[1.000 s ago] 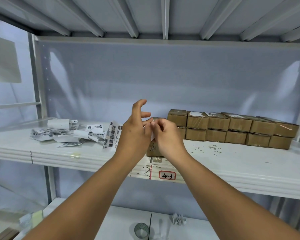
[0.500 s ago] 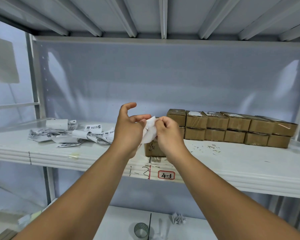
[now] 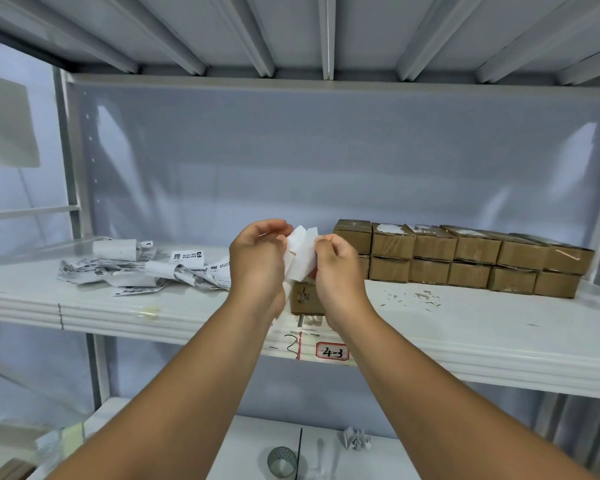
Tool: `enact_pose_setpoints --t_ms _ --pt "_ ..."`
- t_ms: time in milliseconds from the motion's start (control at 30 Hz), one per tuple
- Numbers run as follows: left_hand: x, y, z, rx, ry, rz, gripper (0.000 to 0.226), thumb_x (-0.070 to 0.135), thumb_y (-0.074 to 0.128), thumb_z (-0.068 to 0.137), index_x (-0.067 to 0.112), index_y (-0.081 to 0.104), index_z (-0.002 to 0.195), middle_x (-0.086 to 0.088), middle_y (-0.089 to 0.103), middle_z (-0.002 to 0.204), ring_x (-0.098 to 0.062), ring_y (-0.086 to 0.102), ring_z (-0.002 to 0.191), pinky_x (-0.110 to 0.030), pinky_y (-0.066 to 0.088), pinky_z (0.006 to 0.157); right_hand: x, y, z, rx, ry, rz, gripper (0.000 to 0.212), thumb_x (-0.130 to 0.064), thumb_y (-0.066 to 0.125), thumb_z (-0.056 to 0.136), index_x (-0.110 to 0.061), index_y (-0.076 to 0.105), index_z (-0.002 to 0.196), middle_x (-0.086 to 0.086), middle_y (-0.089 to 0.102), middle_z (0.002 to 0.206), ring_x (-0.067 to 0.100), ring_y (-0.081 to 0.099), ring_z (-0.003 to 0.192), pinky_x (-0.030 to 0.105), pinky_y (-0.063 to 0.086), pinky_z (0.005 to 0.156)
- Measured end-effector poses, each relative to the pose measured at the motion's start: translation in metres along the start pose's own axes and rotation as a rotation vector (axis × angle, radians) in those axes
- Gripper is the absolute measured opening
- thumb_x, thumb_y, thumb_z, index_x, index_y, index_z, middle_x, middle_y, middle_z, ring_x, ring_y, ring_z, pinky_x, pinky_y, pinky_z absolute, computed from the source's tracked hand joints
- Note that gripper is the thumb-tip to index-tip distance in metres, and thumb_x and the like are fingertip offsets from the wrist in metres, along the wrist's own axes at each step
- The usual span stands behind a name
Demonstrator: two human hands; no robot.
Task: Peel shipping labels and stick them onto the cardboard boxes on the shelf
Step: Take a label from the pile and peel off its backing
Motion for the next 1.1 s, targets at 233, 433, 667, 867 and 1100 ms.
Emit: enact_pose_setpoints --t_ms 233,433,667,867,1100 --pt "-0.002 -0.003 -0.002 -0.017 -0.008 0.153 0.030 0.023 0.046 0.091 0.014 0.067 0.071 -0.009 0.065 0.078 -0.023 0.058 0.070 -0.027 0.043 0.067 -0.016 0.001 -0.001 -0.070 -0.150 -0.387 0.024 -0.025 0.033 0.099 -0.020 0.042 0.077 -0.007 0.047 0.070 0.016 0.044 0.070 0.033 0.034 0.064" --pt "0.001 -0.009 0.006 -0.087 -0.107 0.121 0.016 0.022 0.060 0.089 0.013 0.064 0.077 -0.005 0.065 0.067 -0.012 0.060 0.048 -0.017 0.045 0.045 -0.022 -0.001 -0.001 -0.117 -0.254 -0.524 0.020 -0.024 0.038 0.101 -0.015 0.049 0.086 -0.002 0.054 0.074 0.016 0.047 0.070 0.032 0.032 0.058" --pt "-0.003 -0.006 0.012 -0.075 0.006 0.309 0.020 0.028 0.069 0.084 0.014 0.066 0.098 -0.009 0.070 0.093 -0.027 0.065 0.085 -0.038 0.054 0.076 -0.024 -0.003 -0.004 -0.062 -0.340 -0.445 0.020 -0.021 0.042 0.099 -0.009 0.054 0.090 0.005 0.060 0.077 0.020 0.053 0.072 0.032 0.036 0.060" --pt "-0.002 -0.001 0.006 -0.008 0.199 0.423 0.026 0.027 0.058 0.091 0.010 0.059 0.072 -0.004 0.054 0.061 -0.022 0.045 0.052 -0.027 0.036 0.044 -0.027 0.000 -0.006 -0.066 -0.207 -0.270 0.032 -0.037 0.043 0.098 -0.017 0.049 0.074 -0.007 0.048 0.062 0.010 0.045 0.060 0.031 0.034 0.060" --pt "0.001 0.002 0.004 -0.013 0.162 0.341 0.024 0.024 0.054 0.094 0.011 0.051 0.074 -0.002 0.049 0.059 -0.009 0.046 0.041 -0.015 0.033 0.040 -0.019 0.008 -0.004 -0.200 0.033 -0.059 0.041 -0.041 0.041 0.099 -0.011 0.069 0.092 0.008 0.072 0.094 0.022 0.067 0.089 0.034 0.050 0.084"
Point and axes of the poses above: each hand's wrist, its own z-axis towards the middle knuckle, its own y-axis out of the palm, x = y × z, the point moved 3 cm from there along z, towards the middle knuckle
